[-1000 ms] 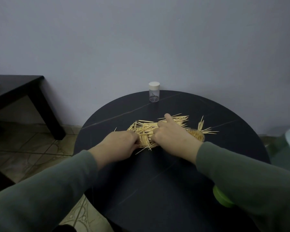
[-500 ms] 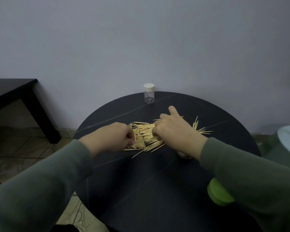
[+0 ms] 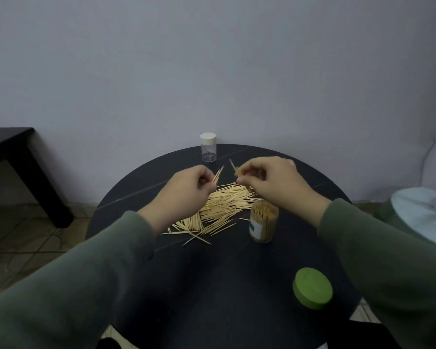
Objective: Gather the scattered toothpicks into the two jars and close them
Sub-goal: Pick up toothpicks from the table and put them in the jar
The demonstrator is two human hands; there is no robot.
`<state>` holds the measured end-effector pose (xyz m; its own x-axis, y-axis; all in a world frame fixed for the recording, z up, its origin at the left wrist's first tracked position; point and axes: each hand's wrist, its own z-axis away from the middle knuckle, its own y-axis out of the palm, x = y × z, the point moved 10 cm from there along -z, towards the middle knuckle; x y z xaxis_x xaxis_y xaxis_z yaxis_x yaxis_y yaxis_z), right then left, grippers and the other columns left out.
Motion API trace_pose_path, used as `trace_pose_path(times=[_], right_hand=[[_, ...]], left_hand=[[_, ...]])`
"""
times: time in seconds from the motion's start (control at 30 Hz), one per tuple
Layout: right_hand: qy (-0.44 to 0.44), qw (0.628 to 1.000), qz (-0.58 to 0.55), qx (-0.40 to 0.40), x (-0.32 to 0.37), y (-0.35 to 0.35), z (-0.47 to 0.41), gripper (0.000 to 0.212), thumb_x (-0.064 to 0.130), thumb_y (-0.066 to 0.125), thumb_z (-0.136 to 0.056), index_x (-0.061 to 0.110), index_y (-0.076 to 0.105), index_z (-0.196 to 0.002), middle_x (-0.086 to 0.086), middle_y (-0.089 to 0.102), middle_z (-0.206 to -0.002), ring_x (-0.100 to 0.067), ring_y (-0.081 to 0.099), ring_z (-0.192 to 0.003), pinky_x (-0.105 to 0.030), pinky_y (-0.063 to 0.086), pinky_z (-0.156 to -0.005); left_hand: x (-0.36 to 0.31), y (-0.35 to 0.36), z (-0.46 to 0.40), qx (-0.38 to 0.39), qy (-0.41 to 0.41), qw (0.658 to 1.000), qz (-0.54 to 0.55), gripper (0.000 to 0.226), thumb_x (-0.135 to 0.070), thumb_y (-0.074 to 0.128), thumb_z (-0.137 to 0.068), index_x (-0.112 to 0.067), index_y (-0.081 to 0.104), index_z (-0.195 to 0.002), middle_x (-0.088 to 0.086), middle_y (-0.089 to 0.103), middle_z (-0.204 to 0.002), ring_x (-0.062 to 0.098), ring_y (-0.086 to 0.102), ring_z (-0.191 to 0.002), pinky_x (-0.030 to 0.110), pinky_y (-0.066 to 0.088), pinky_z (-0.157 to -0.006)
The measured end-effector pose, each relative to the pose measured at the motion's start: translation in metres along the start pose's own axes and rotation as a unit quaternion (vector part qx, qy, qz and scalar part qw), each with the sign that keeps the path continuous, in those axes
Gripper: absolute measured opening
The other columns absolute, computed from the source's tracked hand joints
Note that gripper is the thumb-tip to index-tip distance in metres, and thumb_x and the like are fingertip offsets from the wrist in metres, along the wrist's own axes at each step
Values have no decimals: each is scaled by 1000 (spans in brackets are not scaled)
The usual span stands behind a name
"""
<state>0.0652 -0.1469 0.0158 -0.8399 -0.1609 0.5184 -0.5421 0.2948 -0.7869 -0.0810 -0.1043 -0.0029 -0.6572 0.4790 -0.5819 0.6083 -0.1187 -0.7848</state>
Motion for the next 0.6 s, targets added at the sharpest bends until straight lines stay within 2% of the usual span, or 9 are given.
trace_pose_path(times=[0.07, 0.13, 0.23, 0.3, 0.37, 0.43, 0.53, 0.6], right_hand=[[32, 997, -74, -4, -15, -5, 4, 9, 36, 70, -84, 39, 68, -92, 19, 66, -82, -3, 60, -86, -48, 46, -96], [52, 991, -125, -8, -25, -9, 9, 12, 29, 72, -82, 34, 69, -93, 12, 69, -87, -7, 64, -87, -38, 54, -88], [62, 986, -155, -18, -38, -17, 18, 10, 23, 72, -83, 30, 68, -89, 6, 70, -89, -13, 65, -88, -24, 55, -77], [67, 986, -151, -16, -45, -18, 23, 9, 24, 73, -82, 28, 70, -89, 6, 71, -87, -11, 66, -86, -24, 55, -76], [75, 986, -146, -5, -53, -16, 27, 11, 24, 75, -81, 24, 73, -91, 5, 72, -85, -7, 67, -83, -23, 55, -76], [77, 987, -141, 12, -56, -12, 30, 12, 25, 76, -79, 24, 73, -91, 6, 72, -83, -3, 67, -80, -20, 54, -73], [67, 990, -113, 47, -56, -4, 33, 10, 27, 76, -80, 29, 72, -89, 9, 71, -82, -3, 66, -79, -18, 53, -70], [73, 991, -78, 74, -61, 2, 33, 9, 33, 75, -80, 34, 70, -88, 12, 69, -84, -7, 63, -79, -21, 50, -67]], left_hand=[[-9, 0, -1, -28, 8, 998, 63, 2, -25, 59, -94, -26, 59, -92, -10, 64, -85, 1, 56, -72, 11, 38, -59], [-15, 4, 0, -41, 9, 991, 130, 2, -25, 61, -92, -24, 61, -90, -6, 67, -86, 7, 61, -79, 14, 46, -67], [-20, 13, 4, -45, 5, 978, 205, 4, -26, 65, -90, -23, 66, -92, -5, 71, -87, 10, 66, -85, 23, 52, -78], [-25, 21, 6, -38, 12, 974, 224, 6, -27, 67, -89, -23, 67, -92, -7, 71, -86, 5, 65, -82, 21, 51, -77], [-28, 30, 6, -29, 20, 975, 220, 6, -30, 68, -87, -25, 67, -91, -8, 71, -86, 9, 64, -80, 25, 53, -75], [-31, 38, 8, -21, 27, 976, 214, 5, -31, 69, -87, -28, 67, -89, -9, 70, -84, 12, 59, -68, 24, 51, -68], [-37, 51, 9, 2, 50, 982, 180, 3, -32, 70, -86, -30, 67, -86, -19, 64, -71, -3, 45, -52, 9, 36, -51], [-37, 61, 8, 32, 43, 985, 162, 5, -33, 71, -85, -30, 68, -83, -24, 60, -67, -10, 48, -58, 6, 33, -54]])
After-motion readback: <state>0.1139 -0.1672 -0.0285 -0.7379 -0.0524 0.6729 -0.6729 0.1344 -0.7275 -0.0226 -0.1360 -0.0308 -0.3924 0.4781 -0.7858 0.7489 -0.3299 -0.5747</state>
